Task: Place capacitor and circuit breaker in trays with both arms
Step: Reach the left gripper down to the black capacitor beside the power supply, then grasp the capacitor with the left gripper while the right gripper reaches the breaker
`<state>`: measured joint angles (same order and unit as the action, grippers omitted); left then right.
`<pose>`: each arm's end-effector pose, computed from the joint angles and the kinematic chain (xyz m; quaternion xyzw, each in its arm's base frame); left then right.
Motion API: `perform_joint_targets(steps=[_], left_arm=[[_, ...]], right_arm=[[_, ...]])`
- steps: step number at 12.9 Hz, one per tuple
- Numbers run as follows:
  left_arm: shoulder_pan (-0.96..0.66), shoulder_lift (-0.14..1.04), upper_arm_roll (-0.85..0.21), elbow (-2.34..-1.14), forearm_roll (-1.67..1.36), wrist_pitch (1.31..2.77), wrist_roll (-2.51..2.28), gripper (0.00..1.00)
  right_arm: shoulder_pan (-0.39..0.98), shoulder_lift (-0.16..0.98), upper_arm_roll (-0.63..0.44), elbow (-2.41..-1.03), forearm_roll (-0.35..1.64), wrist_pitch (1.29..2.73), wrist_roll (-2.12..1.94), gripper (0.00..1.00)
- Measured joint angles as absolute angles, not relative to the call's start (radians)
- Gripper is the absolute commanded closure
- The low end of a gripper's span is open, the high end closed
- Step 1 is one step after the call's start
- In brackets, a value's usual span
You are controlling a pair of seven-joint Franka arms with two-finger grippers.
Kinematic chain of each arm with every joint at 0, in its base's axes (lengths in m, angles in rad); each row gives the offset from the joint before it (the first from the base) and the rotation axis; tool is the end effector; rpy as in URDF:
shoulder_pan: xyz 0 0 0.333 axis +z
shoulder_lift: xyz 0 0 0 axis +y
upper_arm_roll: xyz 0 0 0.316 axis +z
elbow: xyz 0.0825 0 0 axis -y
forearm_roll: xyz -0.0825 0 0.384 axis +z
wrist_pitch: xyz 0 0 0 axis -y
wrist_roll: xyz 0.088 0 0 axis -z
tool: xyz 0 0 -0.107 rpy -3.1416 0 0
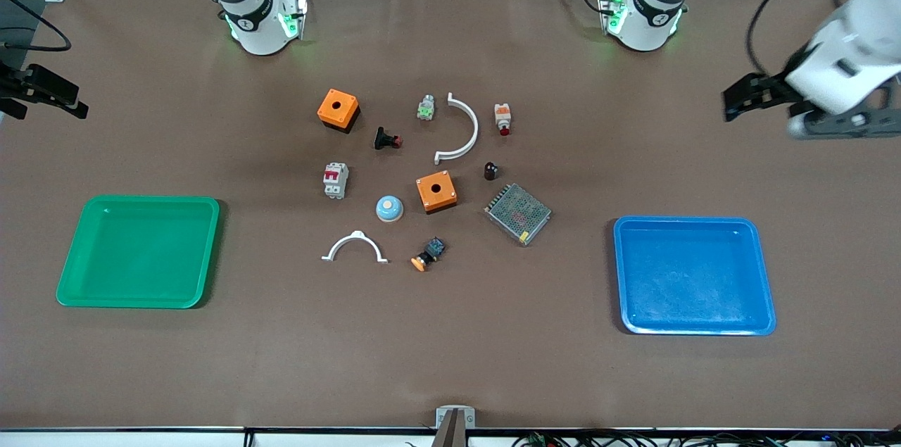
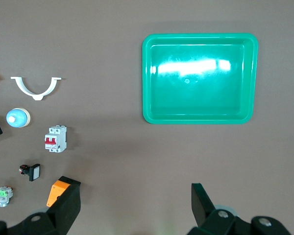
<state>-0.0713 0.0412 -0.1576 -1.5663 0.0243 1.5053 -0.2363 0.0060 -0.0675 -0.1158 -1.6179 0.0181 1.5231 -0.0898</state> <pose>0.5452 -0.1224 0.5986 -0.9987 -0.0038 0.0474 0.0204 0.5252 -0.0581 0.6346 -0.9998 0.0095 0.0125 0.0143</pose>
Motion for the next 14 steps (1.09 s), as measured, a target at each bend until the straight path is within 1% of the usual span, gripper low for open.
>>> perform_joint_targets(steps=[2,4,6,8,11,13,14], left_arm=[[-0.116,0.122,-0.251,-1.573,0.024,1.571,-0.433,0.00],[-0.182,0.223,-0.309,-1.585,0.024,1.667,-0.634,0.00],[-0.258,0.314,-0.315,-1.599,0.025,1.768,-0.788,0.00],[-0.326,0.387,-0.315,-1.607,0.026,1.858,-0.917,0.01],[-0.419,0.491,-0.313,-1.615,0.058,2.005,-1.125,0.08],[-0.470,0.559,-0.313,-1.620,0.137,2.056,-1.279,0.14],[-0.489,0.588,-0.314,-1.631,0.154,2.081,-1.345,0.14]], right_arm=[[0.004,-0.068,-0.119,-1.610,0.018,1.525,-0.090,0.00],[0.002,-0.068,-0.123,-1.602,0.018,1.525,-0.089,0.00],[0.002,-0.059,-0.125,-1.603,0.018,1.526,-0.089,0.00],[0.002,-0.020,-0.125,-1.605,0.018,1.540,-0.089,0.00],[0.004,0.053,-0.120,-1.602,0.018,1.604,-0.130,0.00],[0.003,0.101,-0.119,-1.600,0.018,1.615,-0.161,0.00],[0.003,0.126,-0.119,-1.600,0.018,1.619,-0.166,0.00]])
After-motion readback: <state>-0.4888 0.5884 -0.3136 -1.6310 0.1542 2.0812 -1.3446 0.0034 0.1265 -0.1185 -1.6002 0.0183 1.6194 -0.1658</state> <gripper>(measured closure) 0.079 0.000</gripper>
